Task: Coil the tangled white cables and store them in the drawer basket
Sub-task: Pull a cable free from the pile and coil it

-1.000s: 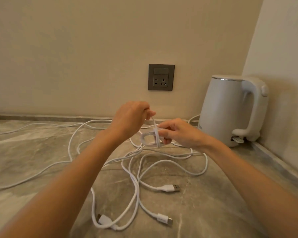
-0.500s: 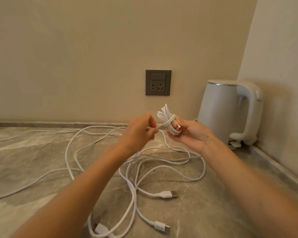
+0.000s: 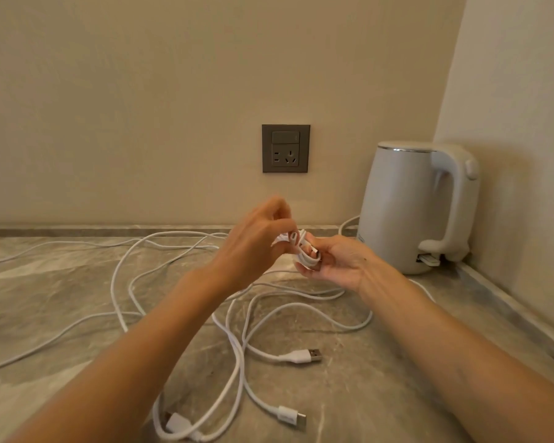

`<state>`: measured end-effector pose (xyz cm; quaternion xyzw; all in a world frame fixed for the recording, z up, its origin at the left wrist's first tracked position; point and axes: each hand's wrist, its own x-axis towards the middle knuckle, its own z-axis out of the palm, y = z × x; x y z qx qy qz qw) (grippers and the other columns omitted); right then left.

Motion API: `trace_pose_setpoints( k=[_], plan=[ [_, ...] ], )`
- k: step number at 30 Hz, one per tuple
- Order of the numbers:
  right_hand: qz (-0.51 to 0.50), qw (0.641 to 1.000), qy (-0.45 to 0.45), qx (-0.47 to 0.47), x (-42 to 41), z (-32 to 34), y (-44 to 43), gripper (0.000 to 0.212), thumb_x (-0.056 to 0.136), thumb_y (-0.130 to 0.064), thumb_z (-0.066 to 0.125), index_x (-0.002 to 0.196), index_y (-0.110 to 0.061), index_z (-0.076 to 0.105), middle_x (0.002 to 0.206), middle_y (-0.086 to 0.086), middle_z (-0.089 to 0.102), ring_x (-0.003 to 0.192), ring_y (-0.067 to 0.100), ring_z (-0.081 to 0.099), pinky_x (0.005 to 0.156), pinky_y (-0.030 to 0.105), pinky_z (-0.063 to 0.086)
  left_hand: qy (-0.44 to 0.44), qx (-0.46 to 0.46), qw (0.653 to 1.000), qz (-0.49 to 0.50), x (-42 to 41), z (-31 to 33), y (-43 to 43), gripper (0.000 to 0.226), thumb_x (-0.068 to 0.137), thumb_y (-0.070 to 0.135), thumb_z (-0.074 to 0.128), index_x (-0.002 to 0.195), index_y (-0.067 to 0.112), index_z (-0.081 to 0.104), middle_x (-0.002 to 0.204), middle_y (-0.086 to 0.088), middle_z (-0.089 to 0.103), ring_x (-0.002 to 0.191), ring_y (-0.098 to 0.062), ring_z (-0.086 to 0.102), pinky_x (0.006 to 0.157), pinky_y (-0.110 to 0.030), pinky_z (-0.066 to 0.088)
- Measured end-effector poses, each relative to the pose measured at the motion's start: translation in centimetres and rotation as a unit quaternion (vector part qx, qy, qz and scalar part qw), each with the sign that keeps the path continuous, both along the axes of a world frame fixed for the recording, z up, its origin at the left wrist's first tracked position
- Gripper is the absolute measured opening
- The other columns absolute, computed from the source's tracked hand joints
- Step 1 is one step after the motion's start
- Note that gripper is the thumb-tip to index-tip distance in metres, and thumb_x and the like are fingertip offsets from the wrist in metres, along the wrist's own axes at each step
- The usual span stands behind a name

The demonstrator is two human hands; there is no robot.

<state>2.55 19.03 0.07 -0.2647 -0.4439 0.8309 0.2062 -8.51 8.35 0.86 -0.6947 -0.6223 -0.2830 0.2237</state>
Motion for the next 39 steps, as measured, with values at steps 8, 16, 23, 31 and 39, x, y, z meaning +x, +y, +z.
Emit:
trace_pose_setpoints(
  k=[8,16,23,31,39],
  plan=[
    [0.008,0.99,-0.053,0.128,-1.1,-2.4,0.3,0.015,0.095,-0.001,0.047,0.093,0.0,0.062,0.075,0.01,0.059,0.064,0.015,0.055,0.055,0.027,0.053,-0.16,-0.036,0.985,0.061,0.1,-1.7,-0.2,0.021,0.069,0.005,0.075,0.085,0.007,0.063,0.077,-0.006,0.07,0.071,-0.019,0.059,0.066,-0.024,0.038],
    [0.009,0.98,-0.074,0.184,-1.3,-3.0,-0.1,0.022,0.094,0.004,0.045,0.08,0.002,0.061,0.068,0.009,0.057,0.05,0.008,0.053,0.05,0.016,0.047,-0.272,-0.119,0.949,0.104,-1.0,-3.4,0.2,0.011,0.084,0.014,0.065,0.091,0.009,0.073,0.077,-0.004,0.069,0.065,-0.009,0.056,0.062,-0.014,0.041],
    [0.022,0.882,-0.171,0.439,-0.7,-2.7,0.0,0.025,0.094,-0.011,0.055,0.073,-0.005,0.067,0.058,0.001,0.055,0.043,-0.001,0.045,0.047,0.01,0.035,-0.342,-0.122,0.921,0.14,-1.0,-3.6,0.5,0.011,0.079,0.015,0.072,0.081,0.01,0.063,0.068,-0.001,0.064,0.061,-0.008,0.057,0.057,-0.015,0.042],
    [0.033,0.94,-0.118,0.318,-0.6,-3.0,0.8,0.025,0.092,-0.008,0.057,0.067,-0.005,0.057,0.056,0.003,0.055,0.046,0.007,0.051,0.048,0.015,0.044,-0.298,-0.158,0.929,0.153,0.3,-3.3,1.4,0.011,0.08,0.016,0.07,0.086,0.007,0.071,0.07,-0.004,0.056,0.057,-0.007,0.045,0.046,-0.01,0.03],
    [0.038,0.968,-0.086,0.234,-0.4,-3.0,1.3,0.024,0.093,-0.001,0.052,0.069,-0.004,0.05,0.057,0.005,0.055,0.041,0.005,0.054,0.045,0.016,0.047,-0.304,-0.161,0.933,0.102,1.2,-3.6,1.0,0.009,0.079,0.007,0.063,0.073,0.004,0.069,0.071,-0.011,0.064,0.066,-0.013,0.05,0.062,-0.026,0.037]
  ],
)
